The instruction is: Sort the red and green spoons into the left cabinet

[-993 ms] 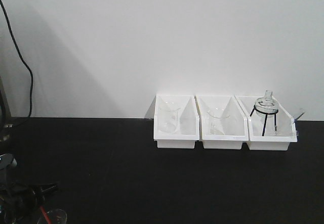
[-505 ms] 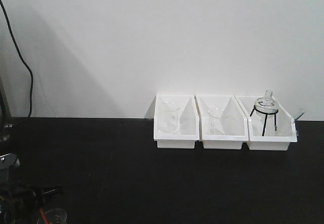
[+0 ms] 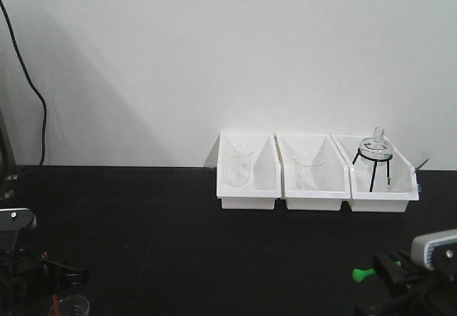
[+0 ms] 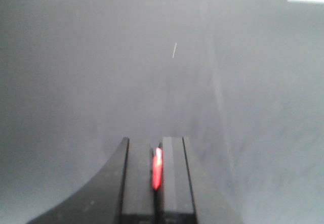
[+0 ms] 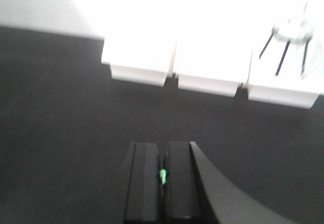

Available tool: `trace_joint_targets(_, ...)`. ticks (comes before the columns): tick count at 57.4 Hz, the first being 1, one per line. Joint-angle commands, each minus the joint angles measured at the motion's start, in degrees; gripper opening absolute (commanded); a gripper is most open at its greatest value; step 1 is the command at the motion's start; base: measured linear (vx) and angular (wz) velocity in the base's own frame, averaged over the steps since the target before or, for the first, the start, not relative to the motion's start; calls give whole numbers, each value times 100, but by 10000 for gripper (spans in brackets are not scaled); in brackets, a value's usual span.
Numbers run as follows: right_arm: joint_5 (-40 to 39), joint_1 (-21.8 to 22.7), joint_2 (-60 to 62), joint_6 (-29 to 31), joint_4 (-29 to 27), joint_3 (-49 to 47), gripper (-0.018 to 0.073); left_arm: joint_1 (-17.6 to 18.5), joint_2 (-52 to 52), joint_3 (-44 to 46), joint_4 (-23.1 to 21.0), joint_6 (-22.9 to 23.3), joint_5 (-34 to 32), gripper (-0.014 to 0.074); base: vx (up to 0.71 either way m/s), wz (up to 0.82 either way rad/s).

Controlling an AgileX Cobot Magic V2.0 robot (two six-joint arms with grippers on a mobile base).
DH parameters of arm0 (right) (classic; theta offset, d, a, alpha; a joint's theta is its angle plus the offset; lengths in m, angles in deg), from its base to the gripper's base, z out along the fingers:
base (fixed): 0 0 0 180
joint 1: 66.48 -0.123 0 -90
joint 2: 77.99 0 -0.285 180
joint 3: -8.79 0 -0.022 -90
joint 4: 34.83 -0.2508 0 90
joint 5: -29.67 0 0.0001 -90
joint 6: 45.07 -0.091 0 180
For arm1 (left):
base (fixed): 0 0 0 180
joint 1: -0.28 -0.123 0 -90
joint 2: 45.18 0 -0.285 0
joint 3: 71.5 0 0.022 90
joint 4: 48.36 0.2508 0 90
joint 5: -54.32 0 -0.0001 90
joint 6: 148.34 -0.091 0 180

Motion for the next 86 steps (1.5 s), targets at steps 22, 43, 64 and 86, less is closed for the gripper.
trace_joint_targets(22,-964,6,418,4039,-3678,-1395,-3,643,1557,168,767,19,-283,-4,0,0)
trace_joint_targets(43,-1025,6,848,4057,-3678,-1395,-3,764,2894,168,730,278,-128,-4,0,0)
trace_joint_targets(64,-1074,6,848,4056,-3678,-1395,-3,764,3176,168,731,280,-32,-4,0,0)
trace_joint_targets(86,-1075,6,842,4056,-3678,-1395,-3,764,3176,168,731,277,112,-4,0,0)
